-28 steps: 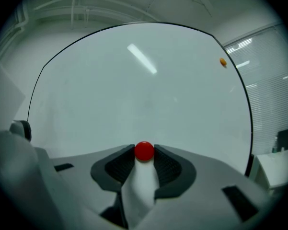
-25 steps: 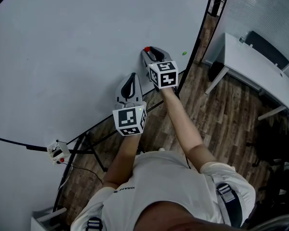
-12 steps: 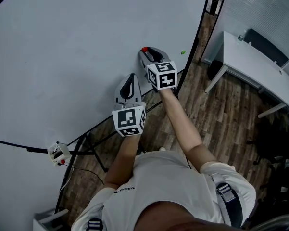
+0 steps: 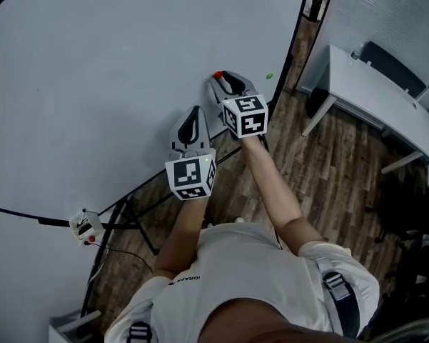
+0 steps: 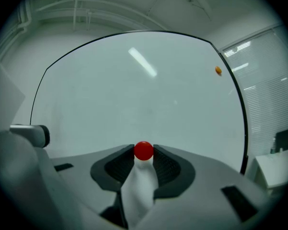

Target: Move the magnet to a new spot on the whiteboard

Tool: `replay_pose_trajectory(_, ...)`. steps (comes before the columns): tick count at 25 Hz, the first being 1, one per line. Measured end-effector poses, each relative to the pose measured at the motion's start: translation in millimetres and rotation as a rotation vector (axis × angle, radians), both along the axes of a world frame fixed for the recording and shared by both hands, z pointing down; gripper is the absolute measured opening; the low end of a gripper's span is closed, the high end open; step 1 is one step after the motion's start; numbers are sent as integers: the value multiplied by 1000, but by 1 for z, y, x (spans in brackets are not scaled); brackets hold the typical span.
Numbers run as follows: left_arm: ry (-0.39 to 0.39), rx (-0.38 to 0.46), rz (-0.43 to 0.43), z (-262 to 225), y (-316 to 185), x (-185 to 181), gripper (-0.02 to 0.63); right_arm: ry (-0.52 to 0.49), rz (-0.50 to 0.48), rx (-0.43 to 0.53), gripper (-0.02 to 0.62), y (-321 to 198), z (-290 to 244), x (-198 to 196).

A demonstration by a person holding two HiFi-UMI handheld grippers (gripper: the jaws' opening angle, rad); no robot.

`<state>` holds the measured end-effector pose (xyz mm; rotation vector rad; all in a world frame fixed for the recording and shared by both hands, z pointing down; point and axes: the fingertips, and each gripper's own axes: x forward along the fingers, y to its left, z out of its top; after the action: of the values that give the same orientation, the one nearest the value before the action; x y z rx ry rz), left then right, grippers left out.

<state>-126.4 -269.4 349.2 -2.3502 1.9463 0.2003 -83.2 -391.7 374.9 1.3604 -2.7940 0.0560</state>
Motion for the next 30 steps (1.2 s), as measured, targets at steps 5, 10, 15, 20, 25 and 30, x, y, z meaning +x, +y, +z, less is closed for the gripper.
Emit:
replay_pose_trajectory(5, -1, -1, 5, 1, 0, 2, 2, -13, 9, 4, 130, 7, -1, 5)
replay_pose_trajectory(10, -1, -3, 9, 1, 1, 5, 3, -30, 16, 10, 130, 15, -4, 10)
replay_pose_trajectory(15, 1, -2, 7, 0, 0, 6, 3, -34, 15, 22, 130, 20, -8, 12)
replay_pose_trajectory(20, 4, -4, 4, 2, -3, 4, 2, -35, 13, 26, 130, 25, -7, 12)
replay_pose_trajectory(25, 4, -2, 6, 1, -2, 4, 3, -45, 15, 33, 130, 34, -11, 13)
replay_pose_trajectory(30, 4, -3, 7, -1, -3, 6, 3, -57, 18, 44, 130, 42, -18, 17)
